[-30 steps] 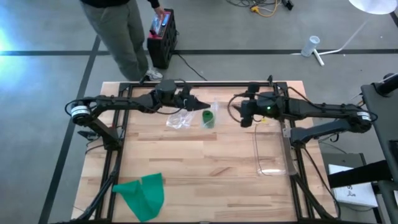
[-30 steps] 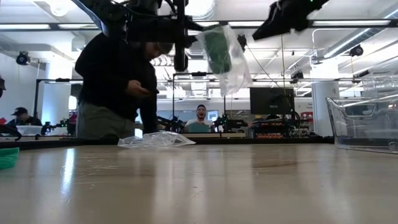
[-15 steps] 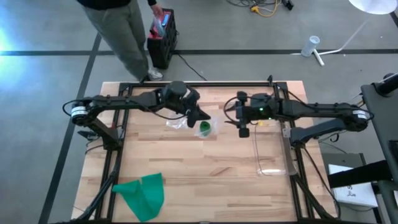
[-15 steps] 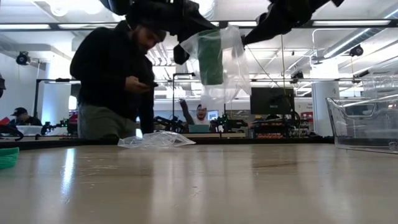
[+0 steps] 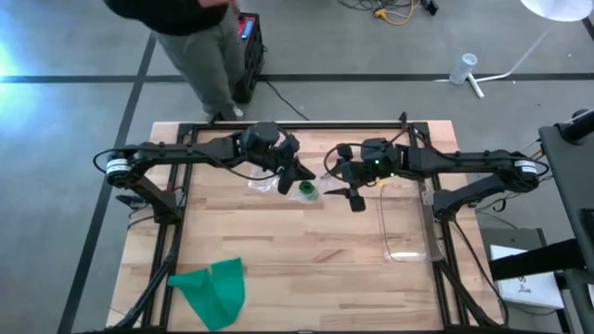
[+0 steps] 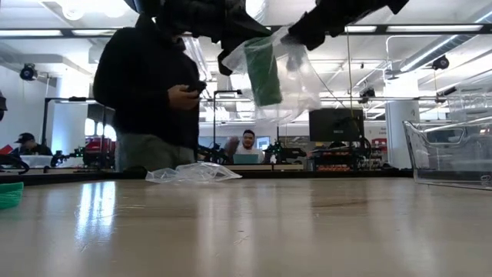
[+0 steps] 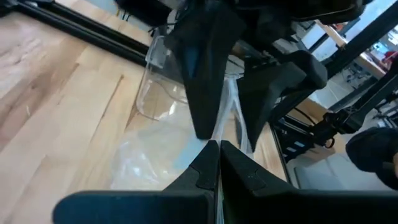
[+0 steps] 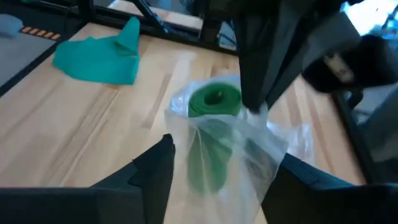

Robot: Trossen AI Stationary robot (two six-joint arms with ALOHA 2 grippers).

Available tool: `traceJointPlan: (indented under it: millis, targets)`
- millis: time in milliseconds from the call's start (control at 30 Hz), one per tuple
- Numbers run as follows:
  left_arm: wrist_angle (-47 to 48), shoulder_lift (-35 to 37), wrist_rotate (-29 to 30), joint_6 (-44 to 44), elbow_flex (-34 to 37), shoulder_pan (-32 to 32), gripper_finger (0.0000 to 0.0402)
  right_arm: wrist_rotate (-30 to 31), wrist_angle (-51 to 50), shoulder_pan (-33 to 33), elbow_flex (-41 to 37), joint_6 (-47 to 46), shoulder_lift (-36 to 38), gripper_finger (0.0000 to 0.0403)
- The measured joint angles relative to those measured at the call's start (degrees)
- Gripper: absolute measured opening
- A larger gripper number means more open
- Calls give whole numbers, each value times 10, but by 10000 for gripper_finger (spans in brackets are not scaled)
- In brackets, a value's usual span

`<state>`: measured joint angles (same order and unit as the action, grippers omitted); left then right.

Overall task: Roll bandage
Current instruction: Put the rolled green bandage into the transparent zip bag

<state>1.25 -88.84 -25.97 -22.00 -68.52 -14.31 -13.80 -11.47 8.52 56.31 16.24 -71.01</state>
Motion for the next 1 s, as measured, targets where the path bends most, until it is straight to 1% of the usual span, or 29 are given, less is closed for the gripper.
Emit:
traceJointPlan:
  millis: [67,133,200,267,300,367,400,467,500,533,567,600,633,667,700,733,800,833,867,900,933,1000]
  targets:
    - [-1,0,0,8,0,0,0,-12,-4,0,3,-19,-5,167]
    - [-10,0,1,15,0,0,0,-39,4,1,8,-37,-10,137]
    - [-20,0,19,20,0,0,0,-52,9,4,16,-54,-16,98]
    - [-23,0,50,23,-2,0,1,-54,6,5,22,-68,-25,53]
    - [-22,0,56,29,-2,0,3,-53,6,5,27,-73,-29,29]
    - [-22,0,58,54,-2,0,9,-51,4,6,35,-74,-31,9]
    - [-20,2,60,65,-2,0,13,-46,4,6,40,-77,-29,9]
    - [-2,14,62,84,-2,-3,21,-12,-3,7,50,-76,-26,8]
    - [5,23,66,96,-2,-4,25,16,-21,7,55,-71,-23,5]
    - [12,34,70,108,-2,-5,29,58,-42,7,61,-64,-22,3]
    - [22,49,87,119,-2,-7,34,115,-63,7,67,-55,-20,2]
    - [33,65,119,129,-2,-8,38,178,-82,7,72,-43,-19,2]
    - [37,77,163,142,-2,-7,43,241,-95,7,77,-30,-18,3]
    - [40,91,209,157,-1,-7,48,288,-98,8,82,-25,-18,2]
    - [52,105,256,172,4,-6,54,305,-96,9,85,-21,-18,1]
    - [64,115,299,185,10,-6,60,295,-97,9,89,-21,-17,1]
    - [66,134,357,201,25,-7,73,225,-94,8,101,-15,-17,1]
    - [75,147,371,205,38,-7,80,195,-95,7,107,-8,-16,1]
    - [77,160,380,209,50,-7,87,188,-95,6,114,-3,-15,1]
    - [68,173,387,213,63,-7,95,202,-94,6,121,-2,-15,1]
    - [63,188,388,216,79,-6,103,239,-93,6,127,-3,-14,1]
    - [57,216,388,215,117,-7,119,338,-91,9,131,-4,-13,0]
